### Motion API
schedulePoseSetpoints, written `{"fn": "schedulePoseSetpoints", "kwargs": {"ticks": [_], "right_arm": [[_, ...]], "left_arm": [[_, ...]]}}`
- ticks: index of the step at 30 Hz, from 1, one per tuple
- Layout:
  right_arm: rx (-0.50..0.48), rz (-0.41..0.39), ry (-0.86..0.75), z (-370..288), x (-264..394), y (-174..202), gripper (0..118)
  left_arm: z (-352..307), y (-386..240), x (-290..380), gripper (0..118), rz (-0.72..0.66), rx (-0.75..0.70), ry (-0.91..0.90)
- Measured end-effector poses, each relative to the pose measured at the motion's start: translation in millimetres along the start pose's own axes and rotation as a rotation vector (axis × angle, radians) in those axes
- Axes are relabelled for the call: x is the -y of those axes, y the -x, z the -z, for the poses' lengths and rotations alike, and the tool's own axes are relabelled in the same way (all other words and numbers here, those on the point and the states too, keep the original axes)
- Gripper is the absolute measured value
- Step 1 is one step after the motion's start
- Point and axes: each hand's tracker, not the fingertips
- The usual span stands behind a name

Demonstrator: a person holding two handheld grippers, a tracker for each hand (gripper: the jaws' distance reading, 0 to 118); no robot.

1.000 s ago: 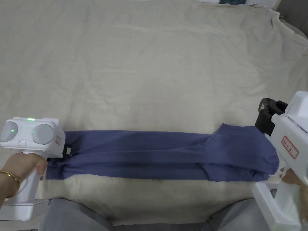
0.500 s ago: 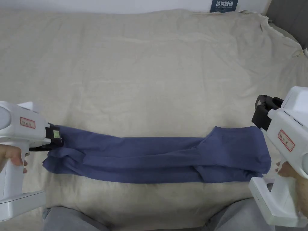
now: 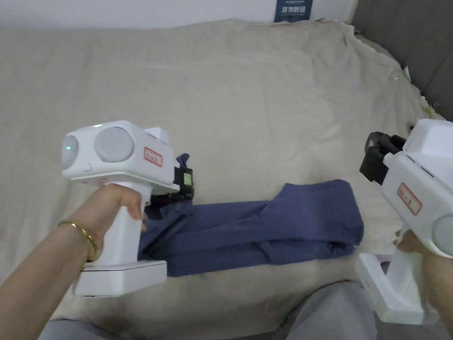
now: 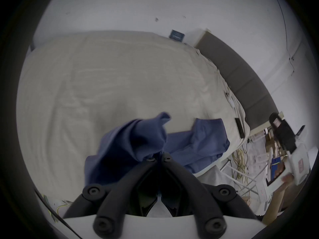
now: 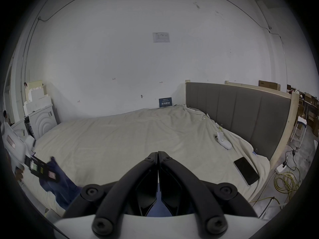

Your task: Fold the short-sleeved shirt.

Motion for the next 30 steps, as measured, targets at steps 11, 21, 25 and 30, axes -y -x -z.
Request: {"fn": "schedulePoseSetpoints", "kwargs": {"ticks": [11,21,25,30], "right_arm": [[0.081,0.013,0.011,-12.6,2.9,-30.7,0],[0.066,0.001,0.006,-9.3,1.6,-21.1,0],[0.054,0.007,0.001,-10.1,0.1,-17.4,0],[0.045,0.002,0.001,-8.5,-1.1,-11.9,0]], "left_arm": [[136.6,-50.4,16.9,35,0.075,-0.153,0.144],[36.2,-37.3,-18.7,118,0.072,0.042,-0.085],[5.2,-11.4,-16.4,108,0.172,-0.150,-0.211],[15.4,13.9,9.9,3,0.204,-0.319,-0.257]]}}
